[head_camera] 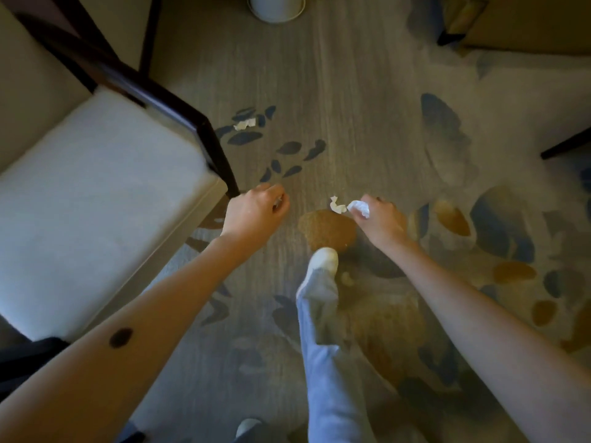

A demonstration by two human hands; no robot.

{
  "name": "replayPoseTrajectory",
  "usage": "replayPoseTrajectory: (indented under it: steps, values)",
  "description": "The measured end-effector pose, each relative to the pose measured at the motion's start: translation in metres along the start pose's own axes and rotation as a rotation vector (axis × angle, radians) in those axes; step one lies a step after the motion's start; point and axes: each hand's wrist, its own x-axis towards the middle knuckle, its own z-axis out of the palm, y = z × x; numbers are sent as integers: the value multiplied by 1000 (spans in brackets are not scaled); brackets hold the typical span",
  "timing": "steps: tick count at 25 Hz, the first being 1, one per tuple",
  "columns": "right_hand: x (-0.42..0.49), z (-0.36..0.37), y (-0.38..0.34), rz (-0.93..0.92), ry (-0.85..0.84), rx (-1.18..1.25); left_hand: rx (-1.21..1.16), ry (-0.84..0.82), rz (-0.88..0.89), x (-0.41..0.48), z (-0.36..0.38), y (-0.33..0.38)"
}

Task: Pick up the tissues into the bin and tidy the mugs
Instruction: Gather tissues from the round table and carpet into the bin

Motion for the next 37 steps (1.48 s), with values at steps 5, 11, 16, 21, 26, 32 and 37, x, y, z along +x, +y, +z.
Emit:
replayPoseTrajectory:
  steps: [5,11,16,21,26,32,37]
  values:
    - [118,-14,34,25,-70,59,-14,-55,-3,136,14,-5]
    - [215,-23,76,72,-109,22,15,-88,-27,275,51,0]
    - [250,12,90,98,-126,39,8,-148,-44,329,95,-23]
    - [294,107,111,122,-147,85,18,-240,-65,378,184,-103]
    - [353,240,141,205,-191,64,91,-194,-3,430,308,-183]
    - [408,395,180,304,-223,91,100,-172,94,491,459,-257]
    - [417,465,216,262,-286,95,120,-137,236,540,535,-277]
